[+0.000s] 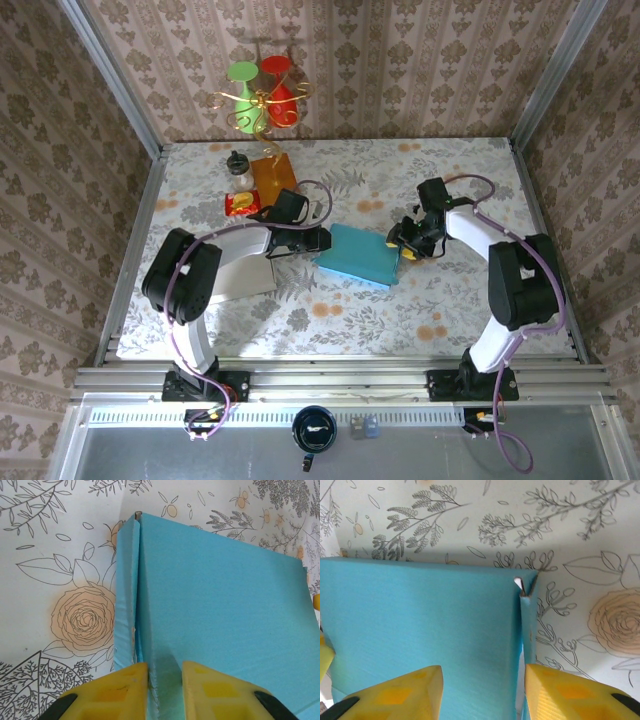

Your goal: Fold the paper box

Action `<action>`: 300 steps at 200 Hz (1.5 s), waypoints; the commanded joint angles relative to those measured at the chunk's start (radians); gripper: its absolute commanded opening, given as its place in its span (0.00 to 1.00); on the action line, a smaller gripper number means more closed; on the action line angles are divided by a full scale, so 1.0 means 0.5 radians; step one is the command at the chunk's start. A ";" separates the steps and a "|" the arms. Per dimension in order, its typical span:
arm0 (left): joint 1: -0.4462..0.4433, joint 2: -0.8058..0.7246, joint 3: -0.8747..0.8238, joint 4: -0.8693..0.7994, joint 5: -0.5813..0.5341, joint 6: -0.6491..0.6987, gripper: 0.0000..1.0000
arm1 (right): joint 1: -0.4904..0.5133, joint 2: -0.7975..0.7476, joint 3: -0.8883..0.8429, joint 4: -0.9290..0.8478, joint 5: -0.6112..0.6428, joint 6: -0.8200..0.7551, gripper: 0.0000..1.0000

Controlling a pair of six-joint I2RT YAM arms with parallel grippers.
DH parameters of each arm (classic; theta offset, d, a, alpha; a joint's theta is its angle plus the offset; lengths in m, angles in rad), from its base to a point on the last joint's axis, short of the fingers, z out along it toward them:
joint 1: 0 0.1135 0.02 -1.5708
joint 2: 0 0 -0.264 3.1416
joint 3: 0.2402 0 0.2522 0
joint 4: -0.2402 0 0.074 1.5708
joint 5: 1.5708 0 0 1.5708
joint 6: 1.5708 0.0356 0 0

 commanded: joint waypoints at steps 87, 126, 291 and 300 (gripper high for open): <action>-0.030 -0.038 -0.026 -0.082 -0.002 -0.014 0.29 | 0.036 -0.001 -0.232 0.115 -0.073 0.063 0.43; -0.031 -0.054 -0.007 -0.216 -0.066 0.036 0.33 | 0.032 0.078 -0.156 0.076 0.026 0.013 0.37; 0.010 -0.072 0.032 -0.397 -0.044 0.092 0.39 | 0.024 0.195 0.003 -0.047 0.040 -0.099 0.32; 0.019 -0.072 0.008 -0.382 -0.054 0.095 0.37 | 0.026 0.196 0.003 -0.047 0.039 -0.095 0.32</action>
